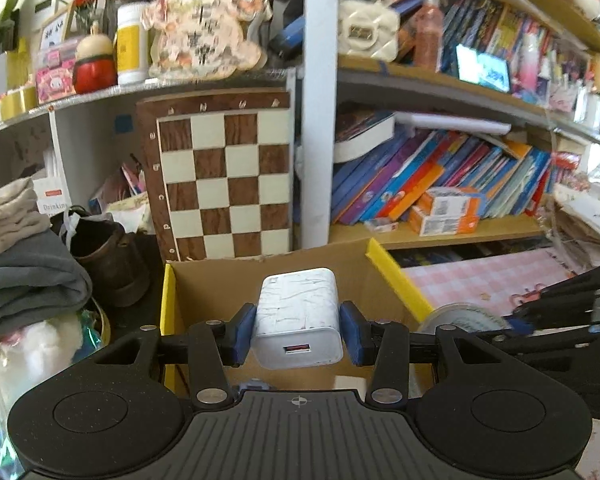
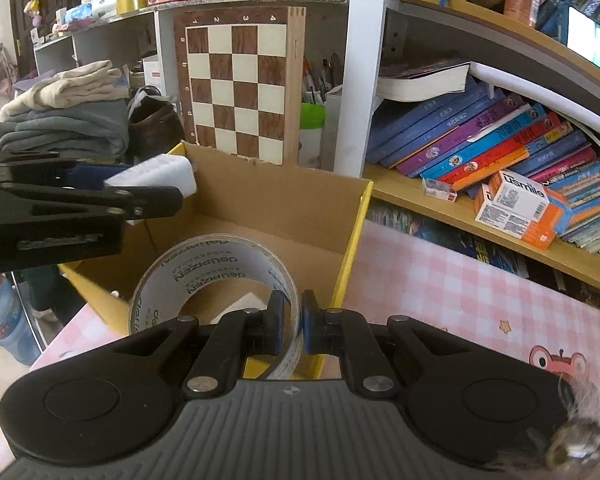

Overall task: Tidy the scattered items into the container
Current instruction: 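Carry the charger with the left gripper and tape roll with the right toward the yellow box, then lower the white charger into the yellow box and open the left gripper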

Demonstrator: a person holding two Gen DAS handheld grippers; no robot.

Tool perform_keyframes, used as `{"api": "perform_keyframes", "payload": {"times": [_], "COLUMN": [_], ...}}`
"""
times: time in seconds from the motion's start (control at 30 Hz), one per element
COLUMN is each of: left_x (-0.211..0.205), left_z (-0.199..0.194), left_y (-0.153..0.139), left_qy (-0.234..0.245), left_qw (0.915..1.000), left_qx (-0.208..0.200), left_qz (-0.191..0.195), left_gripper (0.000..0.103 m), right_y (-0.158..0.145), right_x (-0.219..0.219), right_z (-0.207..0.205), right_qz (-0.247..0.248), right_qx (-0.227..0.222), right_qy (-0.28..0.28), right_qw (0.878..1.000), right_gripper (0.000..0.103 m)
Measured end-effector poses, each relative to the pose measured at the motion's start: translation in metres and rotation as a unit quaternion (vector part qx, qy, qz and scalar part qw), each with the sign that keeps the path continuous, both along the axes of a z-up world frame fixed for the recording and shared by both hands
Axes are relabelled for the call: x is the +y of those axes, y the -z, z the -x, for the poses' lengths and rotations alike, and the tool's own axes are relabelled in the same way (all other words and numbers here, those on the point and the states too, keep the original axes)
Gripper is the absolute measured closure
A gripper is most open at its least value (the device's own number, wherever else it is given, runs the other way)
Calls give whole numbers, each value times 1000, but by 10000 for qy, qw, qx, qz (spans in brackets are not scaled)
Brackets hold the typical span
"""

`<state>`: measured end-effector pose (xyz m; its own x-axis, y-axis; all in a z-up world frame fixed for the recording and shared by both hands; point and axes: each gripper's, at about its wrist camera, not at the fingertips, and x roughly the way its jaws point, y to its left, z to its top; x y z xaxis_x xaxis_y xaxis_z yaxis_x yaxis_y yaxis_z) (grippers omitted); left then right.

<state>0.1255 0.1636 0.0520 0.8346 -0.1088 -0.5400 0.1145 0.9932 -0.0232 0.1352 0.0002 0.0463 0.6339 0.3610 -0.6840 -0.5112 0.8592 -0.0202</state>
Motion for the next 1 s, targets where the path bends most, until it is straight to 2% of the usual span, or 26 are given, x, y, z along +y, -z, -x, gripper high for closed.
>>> {"api": "perform_keyframes", "payload": {"times": [0.17,0.37,0.63,1.0], "left_x": [6,6,8,12], "left_z": [-36,-77,-96,-97], "left_y": [16,31,57,60], "left_qy": [-68,11,-47,-128], "left_qw": [9991,9958,9875,9856], "left_qx": [412,907,1566,1675], "left_qz": [52,-111,-181,-212], "left_gripper": [60,60,60,59], "right_y": [5,6,3,1], "right_x": [8,14,17,22], "right_z": [-16,-24,-28,-27], "right_qz": [64,43,-12,-66], "right_qx": [37,74,85,94], "right_qy": [-86,-141,-203,-264], "right_qw": [9999,9999,9998,9996], "right_gripper": [94,94,94,94]}}
